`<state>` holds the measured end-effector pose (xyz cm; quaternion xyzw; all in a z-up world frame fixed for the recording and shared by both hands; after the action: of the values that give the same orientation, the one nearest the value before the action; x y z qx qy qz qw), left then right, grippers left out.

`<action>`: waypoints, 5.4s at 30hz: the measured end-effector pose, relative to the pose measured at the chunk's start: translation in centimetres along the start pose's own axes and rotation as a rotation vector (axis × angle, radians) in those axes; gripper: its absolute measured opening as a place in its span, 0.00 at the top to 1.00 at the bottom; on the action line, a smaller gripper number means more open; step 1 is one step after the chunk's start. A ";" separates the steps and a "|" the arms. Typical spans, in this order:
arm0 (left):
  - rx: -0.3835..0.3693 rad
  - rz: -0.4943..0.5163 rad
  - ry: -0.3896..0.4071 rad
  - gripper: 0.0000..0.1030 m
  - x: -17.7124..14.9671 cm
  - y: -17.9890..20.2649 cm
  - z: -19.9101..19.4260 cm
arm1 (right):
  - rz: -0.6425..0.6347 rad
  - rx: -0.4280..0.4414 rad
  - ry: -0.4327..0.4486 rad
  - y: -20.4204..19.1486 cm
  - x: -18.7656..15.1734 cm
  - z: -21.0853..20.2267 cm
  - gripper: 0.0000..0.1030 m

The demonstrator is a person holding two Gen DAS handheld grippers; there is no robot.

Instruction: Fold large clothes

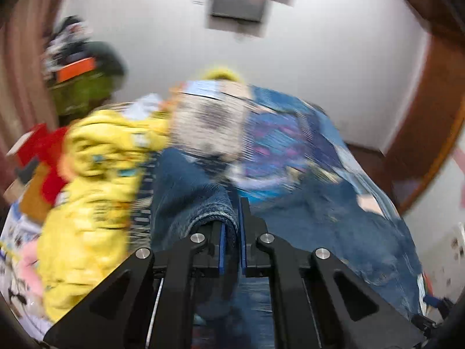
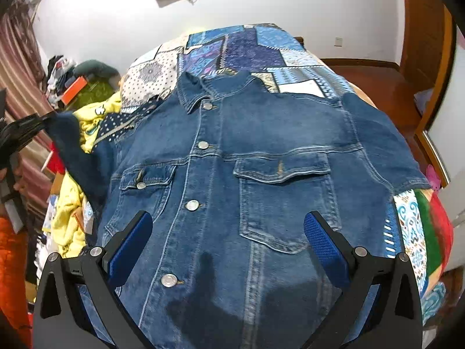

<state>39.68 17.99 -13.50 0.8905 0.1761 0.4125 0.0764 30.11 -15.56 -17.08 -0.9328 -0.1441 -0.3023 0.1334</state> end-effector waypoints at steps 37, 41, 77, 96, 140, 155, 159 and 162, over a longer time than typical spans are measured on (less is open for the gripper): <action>-0.075 -0.401 -0.316 0.13 -10.0 -6.4 4.8 | 0.068 -0.061 0.014 4.6 -2.0 -2.0 0.00; -0.105 -0.485 -0.365 0.13 -10.8 -8.0 6.8 | 0.055 -0.065 0.009 4.3 -1.9 -1.7 0.00; -0.012 -0.051 -0.101 0.92 -3.4 2.4 1.8 | 0.126 -0.029 -0.004 6.4 -3.2 -1.6 0.00; -0.342 0.383 -0.189 0.95 -9.1 30.3 5.6 | 0.251 -0.063 0.057 12.4 -3.5 -4.1 0.00; 0.137 0.124 -0.310 0.15 -13.0 5.9 7.3 | 0.587 0.003 -0.233 30.7 -4.2 5.8 0.00; 0.146 0.094 -0.280 0.15 -13.0 5.2 7.1 | 0.737 -0.072 -0.120 32.8 -3.0 7.5 0.65; 0.140 0.083 -0.280 0.15 -13.1 5.1 6.6 | 0.735 -0.126 -0.076 33.0 -2.3 6.1 0.87; 0.137 0.091 -0.272 0.15 -13.2 5.1 6.1 | 0.668 -0.148 -0.043 32.2 -1.0 4.8 0.89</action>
<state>37.70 8.33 -25.33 0.9483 0.1513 0.2782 0.0199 43.12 -43.82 -26.68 -0.9418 0.1889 -0.2316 0.1540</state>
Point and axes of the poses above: each gripper's, at about its wrist camera, not at the fingertips, and z roughly the way its jaws point, y to its right, x to its top, the point moved 3 cm from there along z, roughly the way its jaws point, and after that the axes turned 11 degrees about -z, right-handed, at the moved point
